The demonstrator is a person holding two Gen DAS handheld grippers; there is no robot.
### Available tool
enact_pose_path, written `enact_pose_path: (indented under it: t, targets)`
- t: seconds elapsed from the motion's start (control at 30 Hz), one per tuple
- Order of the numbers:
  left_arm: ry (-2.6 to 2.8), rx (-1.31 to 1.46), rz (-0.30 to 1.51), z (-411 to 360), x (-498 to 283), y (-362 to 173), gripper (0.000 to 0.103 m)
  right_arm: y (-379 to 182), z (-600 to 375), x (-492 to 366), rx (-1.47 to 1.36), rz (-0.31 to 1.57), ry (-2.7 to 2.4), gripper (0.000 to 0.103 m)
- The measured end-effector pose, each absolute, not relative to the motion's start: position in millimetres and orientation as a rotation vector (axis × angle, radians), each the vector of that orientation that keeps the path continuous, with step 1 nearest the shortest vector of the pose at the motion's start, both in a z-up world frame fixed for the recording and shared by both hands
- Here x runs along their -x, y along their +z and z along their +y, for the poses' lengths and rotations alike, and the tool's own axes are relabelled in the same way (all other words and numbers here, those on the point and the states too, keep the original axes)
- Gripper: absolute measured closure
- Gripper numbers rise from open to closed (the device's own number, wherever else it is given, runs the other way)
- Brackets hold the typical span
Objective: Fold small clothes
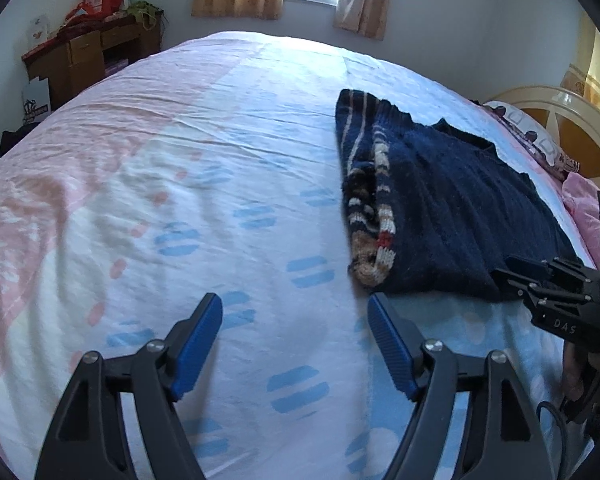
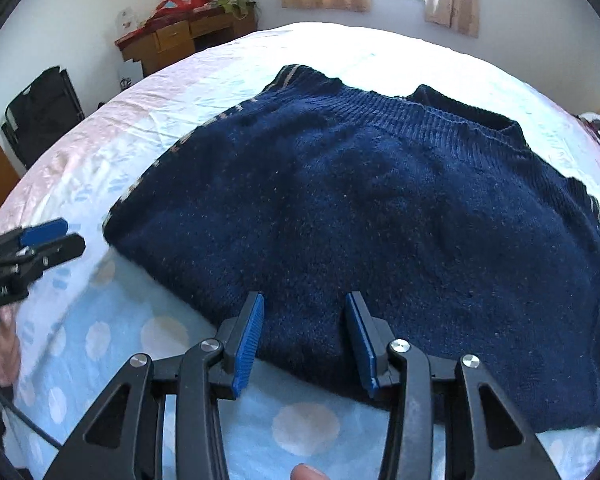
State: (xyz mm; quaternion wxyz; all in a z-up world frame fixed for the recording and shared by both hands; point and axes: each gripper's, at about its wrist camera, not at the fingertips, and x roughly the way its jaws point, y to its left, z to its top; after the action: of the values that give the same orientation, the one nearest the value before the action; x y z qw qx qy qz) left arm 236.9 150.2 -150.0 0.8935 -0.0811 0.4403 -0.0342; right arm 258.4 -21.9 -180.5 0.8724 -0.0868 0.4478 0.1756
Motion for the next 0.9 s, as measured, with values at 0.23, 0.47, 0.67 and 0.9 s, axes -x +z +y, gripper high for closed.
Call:
enact_pose_path:
  t: [0.23, 0.47, 0.67, 0.9]
  targets:
    - [-0.057, 0.083, 0.866, 179, -233, -130, 0.020, -163, 21, -231, 0.321, 0.795, 0.426, 0.045]
    - [-0.120, 0.243, 0.857, 246, -251, -105, 0.019, -164, 78, -209, 0.493, 0.697, 0.529, 0.045]
    - [-0.147, 0.345, 0.869, 272, -284, -110, 0.019, -176, 120, -212, 0.621, 0.658, 0.515, 0.046]
    - [-0.270, 0.375, 0.898, 252, -331, -116, 0.019, -190, 140, -225, 0.674, 0.679, 0.424, 0.046]
